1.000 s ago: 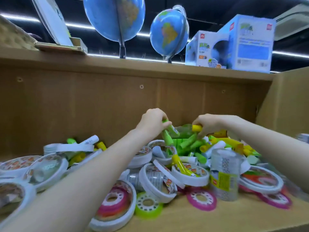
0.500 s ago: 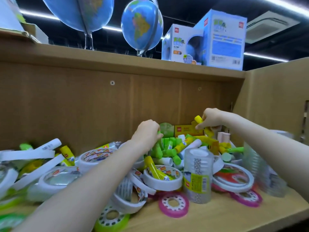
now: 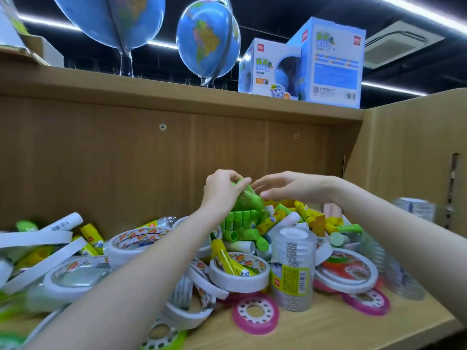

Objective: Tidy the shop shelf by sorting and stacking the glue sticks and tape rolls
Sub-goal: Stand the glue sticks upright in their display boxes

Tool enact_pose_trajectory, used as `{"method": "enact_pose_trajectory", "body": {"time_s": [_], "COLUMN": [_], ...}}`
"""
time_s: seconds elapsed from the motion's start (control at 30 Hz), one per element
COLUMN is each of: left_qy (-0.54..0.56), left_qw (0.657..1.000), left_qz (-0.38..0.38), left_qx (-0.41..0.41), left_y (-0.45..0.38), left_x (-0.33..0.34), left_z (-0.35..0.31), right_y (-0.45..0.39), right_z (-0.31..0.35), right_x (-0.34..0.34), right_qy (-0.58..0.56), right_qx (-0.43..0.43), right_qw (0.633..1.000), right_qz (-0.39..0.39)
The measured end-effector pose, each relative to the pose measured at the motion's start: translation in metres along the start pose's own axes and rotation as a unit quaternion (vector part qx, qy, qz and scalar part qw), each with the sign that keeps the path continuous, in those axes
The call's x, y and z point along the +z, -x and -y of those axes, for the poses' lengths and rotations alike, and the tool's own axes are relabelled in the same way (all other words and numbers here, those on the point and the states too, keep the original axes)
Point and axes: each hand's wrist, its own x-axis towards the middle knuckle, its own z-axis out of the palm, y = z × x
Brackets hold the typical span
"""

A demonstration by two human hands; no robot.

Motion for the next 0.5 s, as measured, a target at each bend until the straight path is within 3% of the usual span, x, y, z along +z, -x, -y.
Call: {"method": "enact_pose_trajectory", "body": {"time_s": [0.13,0.23,0.3,0.37,0.43,0.5], "left_qy": [0.037,0.036,0.033,-0.089,-0.229,-0.274], "left_qw": [0.999,0.999,0.995,0.979,0.935,0.902], "left_qz": [-0.006,0.023,0.093,0.183,0.261,0.324], "left_qx": [-0.002,-0.011,-0.017,0.026,0.07,0.076], "left_y": [-0.002,-0.001,0.002,0.005,0.009,0.012], "left_x": [0.007,0.016,0.023,0.027,0.03,0.03], "left_z": [-0.012,-0.013,-0.01,-0.007,-0.002,0.004], "right_y": [-0.004,0.002,0.006,0.008,0.009,0.012], "right_z": [0.004,0.005,0.002,-0.007,-0.024,-0.041], "right_x": [0.008,0.001,-0.011,-0.028,-0.044,-0.05], "right_qy": [-0.053,0.032,0.124,0.208,0.281,0.355], "right_qx": [-0.007,0.014,0.055,0.114,0.184,0.247], "right_qw": [0.999,0.999,0.991,0.971,0.936,0.884], "right_qz": [-0.004,0.001,0.004,-0.025,-0.108,-0.179]}}
